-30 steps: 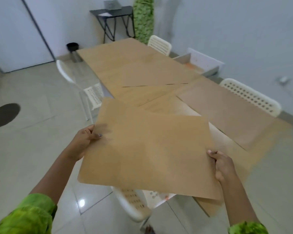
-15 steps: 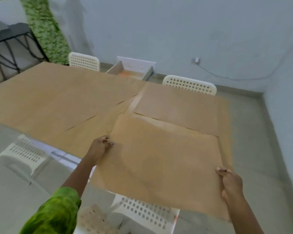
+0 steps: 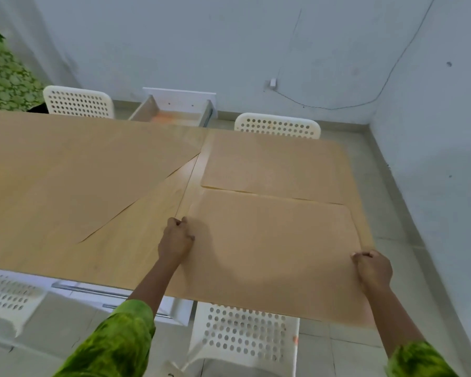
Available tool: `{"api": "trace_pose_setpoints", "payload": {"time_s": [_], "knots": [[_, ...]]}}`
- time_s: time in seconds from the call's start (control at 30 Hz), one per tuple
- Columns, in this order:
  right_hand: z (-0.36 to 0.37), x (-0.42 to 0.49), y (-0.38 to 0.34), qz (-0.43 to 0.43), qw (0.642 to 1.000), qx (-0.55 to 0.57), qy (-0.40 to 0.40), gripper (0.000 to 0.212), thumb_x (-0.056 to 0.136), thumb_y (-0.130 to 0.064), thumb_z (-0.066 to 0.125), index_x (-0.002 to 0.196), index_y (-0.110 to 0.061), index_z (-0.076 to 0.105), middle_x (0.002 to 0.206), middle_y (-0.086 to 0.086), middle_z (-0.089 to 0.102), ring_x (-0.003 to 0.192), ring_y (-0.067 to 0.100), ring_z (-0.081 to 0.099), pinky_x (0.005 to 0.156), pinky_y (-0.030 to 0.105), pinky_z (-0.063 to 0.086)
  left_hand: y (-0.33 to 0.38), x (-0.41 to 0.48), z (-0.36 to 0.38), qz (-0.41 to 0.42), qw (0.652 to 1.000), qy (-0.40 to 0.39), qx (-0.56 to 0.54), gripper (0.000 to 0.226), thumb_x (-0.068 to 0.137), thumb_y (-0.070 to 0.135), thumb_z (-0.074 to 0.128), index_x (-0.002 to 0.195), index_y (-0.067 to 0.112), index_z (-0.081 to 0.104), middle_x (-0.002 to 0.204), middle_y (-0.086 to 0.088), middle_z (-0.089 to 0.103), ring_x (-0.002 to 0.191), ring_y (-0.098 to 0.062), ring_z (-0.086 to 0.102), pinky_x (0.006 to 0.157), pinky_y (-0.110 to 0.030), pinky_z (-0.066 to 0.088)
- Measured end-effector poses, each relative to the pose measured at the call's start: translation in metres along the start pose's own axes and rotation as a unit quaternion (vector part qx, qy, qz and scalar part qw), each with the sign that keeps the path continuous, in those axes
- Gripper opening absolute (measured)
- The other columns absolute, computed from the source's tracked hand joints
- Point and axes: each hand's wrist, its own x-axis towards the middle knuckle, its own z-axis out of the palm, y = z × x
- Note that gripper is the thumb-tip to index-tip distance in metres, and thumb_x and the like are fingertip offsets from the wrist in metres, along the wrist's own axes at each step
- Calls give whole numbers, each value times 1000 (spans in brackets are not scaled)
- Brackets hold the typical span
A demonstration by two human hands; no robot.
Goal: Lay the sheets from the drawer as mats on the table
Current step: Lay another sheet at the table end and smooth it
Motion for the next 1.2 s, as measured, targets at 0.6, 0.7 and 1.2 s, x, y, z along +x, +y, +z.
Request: {"api": "trace_pose_setpoints", "payload": {"time_s": [0.6,0.7,1.2], "knots": [[4,3,-3,11,995,-96,5,22,82,-13,56,97,1,61,93,18,60,88,35,56,68,31,35,4,5,-4,19,1000,-5,22,53,92,24,51,140,7,36,135,-14,31,122,-33,37,85,-43,44],[5,3,-4,7,995,-99,7,21,85,-16,55,97,0,60,101,20,63,91,35,58,69,31,37,4,5,-4,20,1000,-6,22,54,92,25,51,140,7,35,135,-15,31,122,-34,37,87,-45,44],[6,1,-8,15,984,-176,24,32,84,-20,53,110,-1,56,115,19,57,109,37,51,89,45,46,17,4,-3,-9,998,-2,70,42,91,22,52,127,2,44,128,-19,33,119,-38,33,91,-47,41]]}}
